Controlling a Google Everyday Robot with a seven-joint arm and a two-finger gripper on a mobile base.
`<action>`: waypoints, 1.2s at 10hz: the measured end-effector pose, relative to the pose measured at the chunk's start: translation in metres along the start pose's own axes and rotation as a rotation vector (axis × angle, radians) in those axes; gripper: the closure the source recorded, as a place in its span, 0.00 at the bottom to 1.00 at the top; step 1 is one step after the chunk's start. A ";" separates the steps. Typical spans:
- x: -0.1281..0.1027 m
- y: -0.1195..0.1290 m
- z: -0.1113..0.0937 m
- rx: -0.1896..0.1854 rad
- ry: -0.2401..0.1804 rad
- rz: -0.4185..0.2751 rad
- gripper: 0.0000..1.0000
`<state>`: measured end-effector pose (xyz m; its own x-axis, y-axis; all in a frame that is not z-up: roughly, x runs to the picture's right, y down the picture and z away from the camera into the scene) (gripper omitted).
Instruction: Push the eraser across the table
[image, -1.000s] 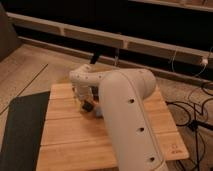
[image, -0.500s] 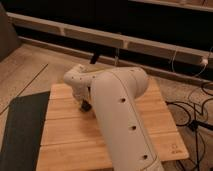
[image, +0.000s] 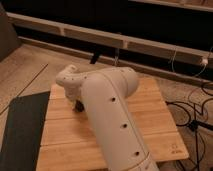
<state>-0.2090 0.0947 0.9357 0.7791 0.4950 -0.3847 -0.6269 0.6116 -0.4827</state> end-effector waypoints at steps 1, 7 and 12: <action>-0.011 0.008 -0.001 -0.002 0.001 -0.029 1.00; -0.066 0.053 0.001 -0.011 0.019 -0.192 1.00; -0.136 0.129 -0.011 0.005 0.010 -0.408 1.00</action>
<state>-0.3961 0.0997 0.9169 0.9638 0.2051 -0.1705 -0.2666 0.7592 -0.5937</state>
